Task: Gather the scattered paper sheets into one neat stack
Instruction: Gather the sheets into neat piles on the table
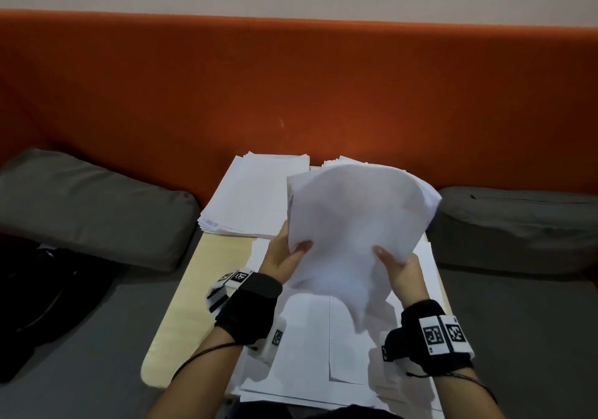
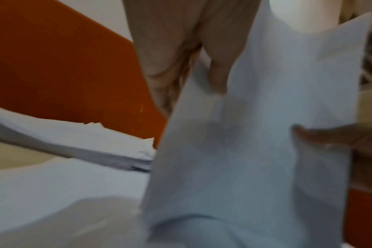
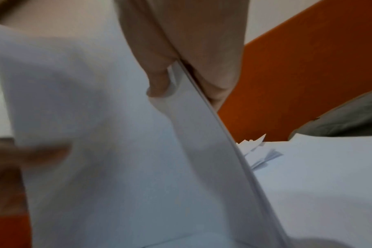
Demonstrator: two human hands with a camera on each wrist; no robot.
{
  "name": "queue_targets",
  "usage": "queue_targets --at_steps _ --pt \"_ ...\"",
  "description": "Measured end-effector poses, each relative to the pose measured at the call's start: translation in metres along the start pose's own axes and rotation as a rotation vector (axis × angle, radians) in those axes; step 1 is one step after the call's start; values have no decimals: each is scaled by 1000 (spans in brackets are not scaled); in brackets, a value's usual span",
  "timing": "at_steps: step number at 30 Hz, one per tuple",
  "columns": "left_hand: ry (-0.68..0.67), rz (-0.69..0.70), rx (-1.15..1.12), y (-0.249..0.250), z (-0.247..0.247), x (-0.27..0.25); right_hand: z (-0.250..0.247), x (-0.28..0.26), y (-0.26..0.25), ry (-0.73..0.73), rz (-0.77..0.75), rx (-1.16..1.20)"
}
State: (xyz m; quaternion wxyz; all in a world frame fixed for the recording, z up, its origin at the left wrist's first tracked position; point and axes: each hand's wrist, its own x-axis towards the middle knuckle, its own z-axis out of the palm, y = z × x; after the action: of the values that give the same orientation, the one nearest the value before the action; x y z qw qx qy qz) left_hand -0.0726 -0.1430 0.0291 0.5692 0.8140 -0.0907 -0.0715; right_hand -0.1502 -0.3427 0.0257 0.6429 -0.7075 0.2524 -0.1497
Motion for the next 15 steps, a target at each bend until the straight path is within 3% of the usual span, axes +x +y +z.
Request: queue_targets --at_steps 3,5,11,15 --pt "-183 -308 568 -36 -6 2 -9 7 9 43 57 -46" --pt "-174 -422 867 -53 -12 -2 -19 9 15 68 102 -107" --pt "-39 -527 905 -74 -16 2 -23 11 69 -116 291 -544" --pt "-51 -586 745 -75 -19 6 -21 11 77 -156 349 -594"
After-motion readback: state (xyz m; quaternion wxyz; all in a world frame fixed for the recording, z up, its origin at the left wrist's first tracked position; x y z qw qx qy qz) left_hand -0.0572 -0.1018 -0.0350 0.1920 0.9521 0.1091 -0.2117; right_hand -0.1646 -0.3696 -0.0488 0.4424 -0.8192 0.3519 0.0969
